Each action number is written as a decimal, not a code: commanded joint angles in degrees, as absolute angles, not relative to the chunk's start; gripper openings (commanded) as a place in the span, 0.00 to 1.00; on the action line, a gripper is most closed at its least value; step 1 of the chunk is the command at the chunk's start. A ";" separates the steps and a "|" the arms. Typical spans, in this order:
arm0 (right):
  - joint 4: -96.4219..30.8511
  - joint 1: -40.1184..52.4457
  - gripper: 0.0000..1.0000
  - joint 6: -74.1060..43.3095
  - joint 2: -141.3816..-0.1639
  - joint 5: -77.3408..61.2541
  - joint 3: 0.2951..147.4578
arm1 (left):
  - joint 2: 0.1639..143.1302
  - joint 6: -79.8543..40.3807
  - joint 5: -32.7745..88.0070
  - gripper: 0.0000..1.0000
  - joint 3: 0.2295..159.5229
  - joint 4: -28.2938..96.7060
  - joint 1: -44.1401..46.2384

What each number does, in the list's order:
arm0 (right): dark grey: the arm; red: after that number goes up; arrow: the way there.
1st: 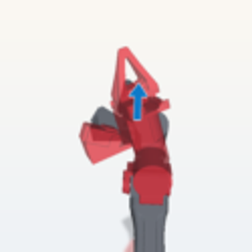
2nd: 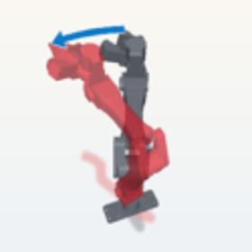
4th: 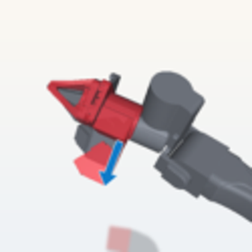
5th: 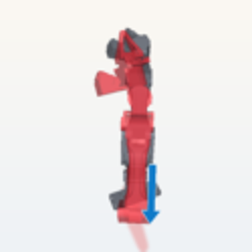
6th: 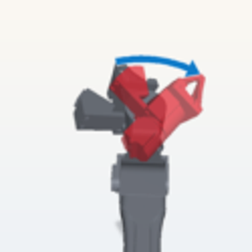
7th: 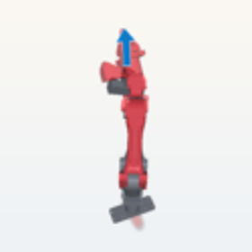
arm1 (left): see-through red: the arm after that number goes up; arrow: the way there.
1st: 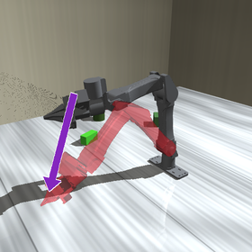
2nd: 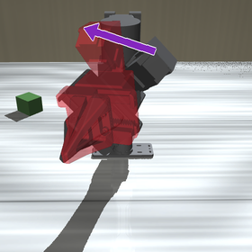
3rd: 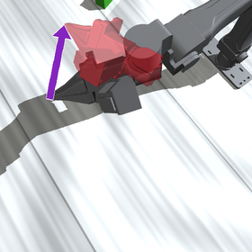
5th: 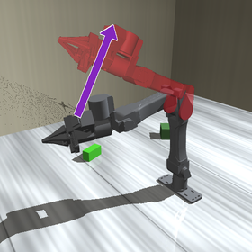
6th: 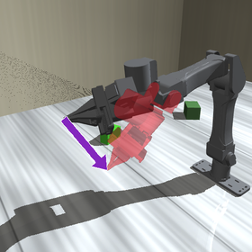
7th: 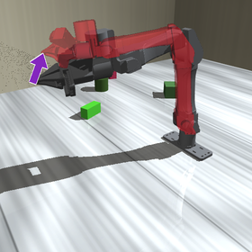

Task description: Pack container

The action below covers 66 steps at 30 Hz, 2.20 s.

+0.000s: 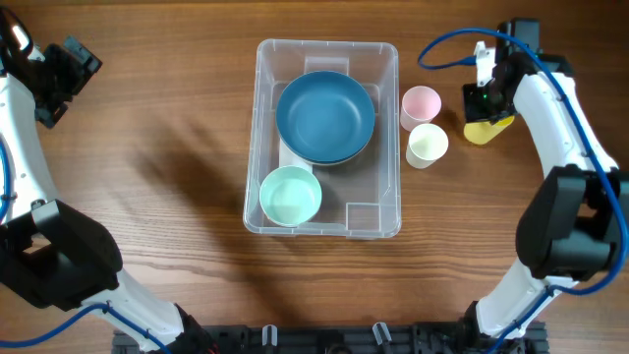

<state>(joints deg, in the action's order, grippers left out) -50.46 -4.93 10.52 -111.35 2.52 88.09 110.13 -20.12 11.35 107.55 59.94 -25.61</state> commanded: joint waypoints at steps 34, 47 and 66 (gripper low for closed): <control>-50.59 -4.89 0.32 9.06 -112.31 -0.95 84.93 | 108.53 -20.60 11.22 1.00 108.66 59.81 -25.74; -48.69 -4.89 0.08 9.04 -112.31 -0.93 84.88 | 108.53 -20.60 11.22 1.00 108.66 59.81 -25.74; -61.87 0.45 0.04 8.86 -104.55 1.89 98.54 | 108.53 -20.60 11.22 1.00 108.66 59.81 -25.74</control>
<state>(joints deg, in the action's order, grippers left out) -58.76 -2.90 9.04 -110.59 0.51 92.68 110.13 -20.10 11.38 107.55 59.94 -25.61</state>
